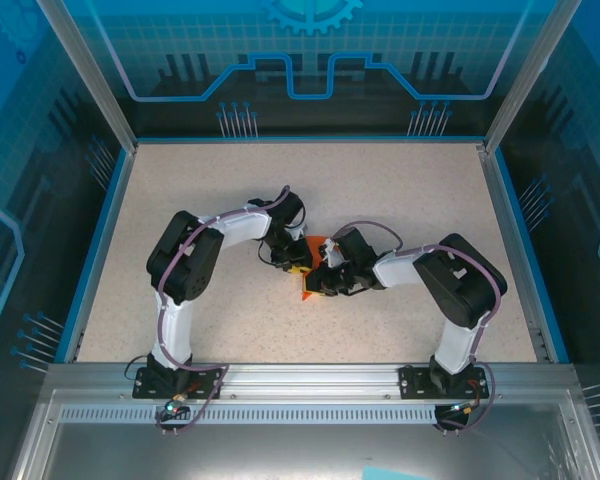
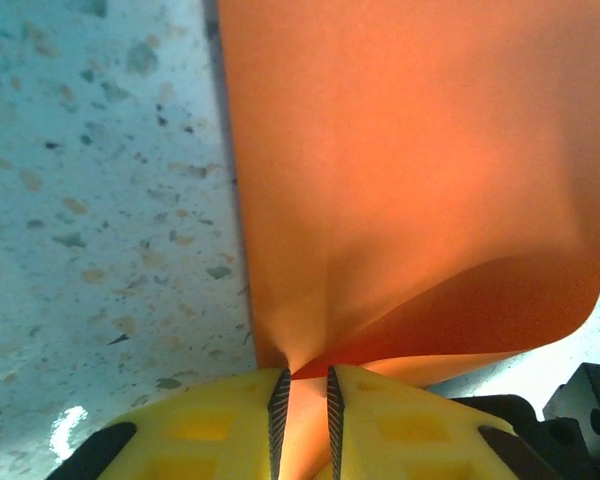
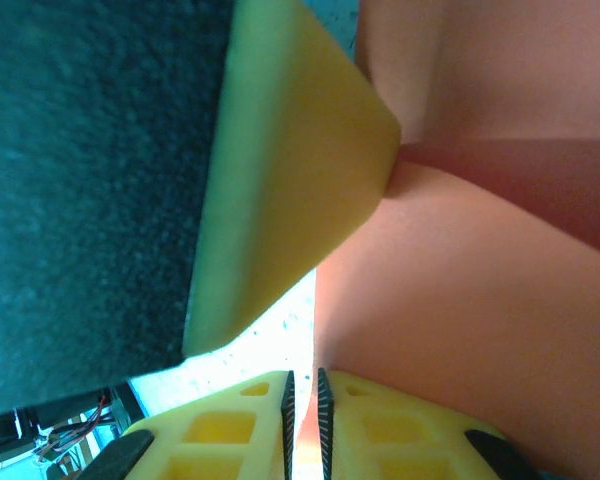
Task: Fold a paper plane with a square sheet of paper (pick it up from the middle)
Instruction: Third fold the triangle at the center of the table.
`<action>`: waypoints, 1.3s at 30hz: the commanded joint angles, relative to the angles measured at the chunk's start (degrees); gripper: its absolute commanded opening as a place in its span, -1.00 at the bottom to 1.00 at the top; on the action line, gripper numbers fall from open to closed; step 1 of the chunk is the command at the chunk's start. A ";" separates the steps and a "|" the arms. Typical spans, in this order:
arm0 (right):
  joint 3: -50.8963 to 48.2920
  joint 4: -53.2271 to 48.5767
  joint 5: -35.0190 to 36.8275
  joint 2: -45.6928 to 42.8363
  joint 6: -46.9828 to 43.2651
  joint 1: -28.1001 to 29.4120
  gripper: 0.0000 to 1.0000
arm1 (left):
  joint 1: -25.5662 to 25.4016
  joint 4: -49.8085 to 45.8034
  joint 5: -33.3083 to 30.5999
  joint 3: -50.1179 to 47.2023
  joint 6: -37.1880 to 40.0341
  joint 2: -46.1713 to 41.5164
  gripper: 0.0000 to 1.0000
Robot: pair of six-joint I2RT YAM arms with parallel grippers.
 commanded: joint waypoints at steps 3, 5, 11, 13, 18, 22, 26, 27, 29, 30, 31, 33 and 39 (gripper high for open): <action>0.29 -0.14 1.21 0.21 -0.32 0.40 -0.65 | -0.10 1.27 -3.53 0.58 -0.13 -3.82 -0.45; 0.12 0.47 1.12 0.23 0.02 0.31 -0.65 | -0.17 1.22 -3.93 0.12 -0.21 -5.06 -0.37; -0.48 1.79 0.51 0.02 0.56 0.05 -0.65 | 0.07 1.63 -4.64 -2.88 -0.77 -8.25 -0.27; -0.63 2.14 0.42 -0.08 0.75 0.05 -0.65 | 0.09 2.88 -3.97 -4.62 -1.65 -8.82 -0.26; -0.91 2.63 0.15 -0.52 0.99 -0.22 -0.66 | 0.09 5.11 -3.44 -8.09 -2.75 -8.68 -0.24; -1.10 2.54 0.18 -0.75 0.89 -0.26 -0.66 | 0.05 7.06 -2.51 -8.94 -3.50 -8.25 -0.24; -1.19 2.36 0.30 -0.74 0.82 -0.39 -0.66 | 0.05 9.54 -0.74 -9.34 -4.41 -7.62 -0.27; -1.27 2.34 0.24 -0.78 0.84 -0.39 -0.66 | 0.04 10.02 -0.47 -9.47 -4.61 -7.52 -0.29; -1.22 2.31 0.17 -0.70 0.80 -0.47 -0.66 | 0.08 10.40 -0.15 -9.54 -4.66 -7.02 -0.36; -1.23 2.38 0.15 -0.76 0.72 -0.49 -0.66 | 0.07 10.48 -0.17 -9.47 -4.64 -6.78 -0.39; -1.26 2.39 0.22 -0.83 0.76 -0.49 -0.66 | 0.07 10.61 -0.15 -9.50 -4.62 -6.56 -0.43; -1.26 2.30 0.16 -0.85 0.63 -0.49 -0.66 | 0.06 10.71 -0.12 -9.49 -4.53 -6.30 -0.48; -1.32 2.31 0.08 -0.86 0.60 -0.66 -0.66 | 0.01 10.40 -0.16 -9.35 -4.12 -6.22 -0.56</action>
